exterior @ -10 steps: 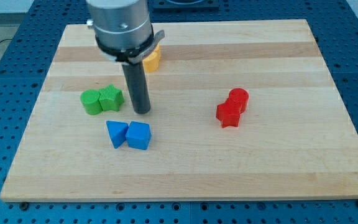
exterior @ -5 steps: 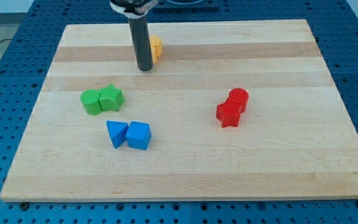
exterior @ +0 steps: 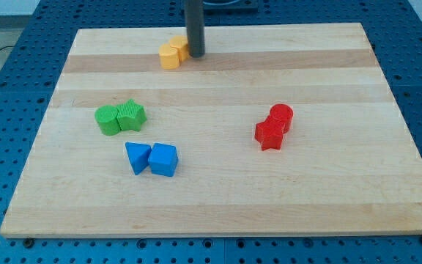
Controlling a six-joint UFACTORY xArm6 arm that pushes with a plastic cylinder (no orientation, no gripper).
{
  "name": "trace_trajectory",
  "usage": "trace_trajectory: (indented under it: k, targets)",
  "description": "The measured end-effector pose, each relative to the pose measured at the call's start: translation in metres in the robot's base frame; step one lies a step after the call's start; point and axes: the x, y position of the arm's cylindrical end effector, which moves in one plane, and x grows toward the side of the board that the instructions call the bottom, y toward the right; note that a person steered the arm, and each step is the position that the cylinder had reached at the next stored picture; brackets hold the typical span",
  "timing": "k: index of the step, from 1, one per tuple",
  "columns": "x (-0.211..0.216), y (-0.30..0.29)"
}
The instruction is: Separate the yellow blocks from each other
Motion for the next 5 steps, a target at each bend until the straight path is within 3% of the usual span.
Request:
trace_trajectory:
  k: [2,3,5]
  targets:
    - [-0.039,-0.117]
    - [-0.034,-0.121]
    - [-0.008,0.053]
